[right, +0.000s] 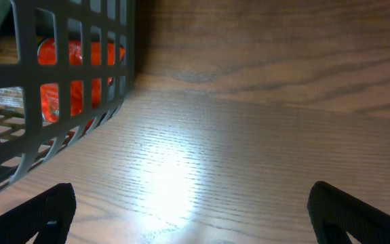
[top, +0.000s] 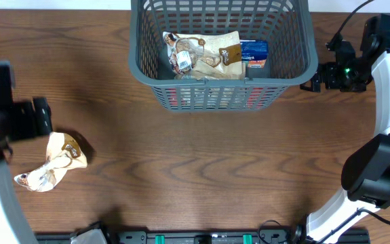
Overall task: Pack container
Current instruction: 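Move the left gripper back to the last tan pouch on the table, then lower the left gripper onto the last tan pouch and grasp it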
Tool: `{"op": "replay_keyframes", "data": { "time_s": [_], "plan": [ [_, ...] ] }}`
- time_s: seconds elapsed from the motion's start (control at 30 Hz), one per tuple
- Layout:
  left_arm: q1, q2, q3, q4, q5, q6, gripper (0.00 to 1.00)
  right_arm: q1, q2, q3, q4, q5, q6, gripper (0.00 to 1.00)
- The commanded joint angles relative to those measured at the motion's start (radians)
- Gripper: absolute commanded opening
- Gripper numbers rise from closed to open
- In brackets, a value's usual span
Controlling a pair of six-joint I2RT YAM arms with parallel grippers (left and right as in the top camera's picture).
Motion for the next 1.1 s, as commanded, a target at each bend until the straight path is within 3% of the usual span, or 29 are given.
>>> {"op": "replay_keyframes", "data": {
  "time_s": [0.0, 0.13, 0.3, 0.47, 0.73, 1.07],
  "plan": [
    [0.005, -0.114, -0.155, 0.02, 0.05, 0.019, 0.99, 0.006, -0.009, 0.0, 0.001, -0.008, 0.0, 0.99],
    [0.005, -0.231, -0.362, 0.068, 0.046, 0.026, 0.99, 0.006, -0.009, 0.0, 0.012, -0.008, 0.0, 0.99],
    [0.006, -0.299, -0.525, 0.109, -0.024, 0.229, 0.99, 0.006, -0.009, 0.0, 0.015, -0.008, 0.0, 0.99],
    [0.008, -0.218, -0.622, 0.14, -0.102, 0.43, 0.99, 0.006, -0.009, 0.0, 0.019, -0.008, 0.0, 0.99],
    [0.056, 0.005, -0.639, 0.289, -0.107, 0.463, 0.99, 0.006, -0.009, 0.0, 0.029, -0.007, -0.012, 0.99],
    [0.131, 0.188, -0.639, 0.331, -0.105, 0.521, 0.99, 0.006, -0.009, 0.0, 0.03, -0.006, -0.012, 0.99]
  ]
}}
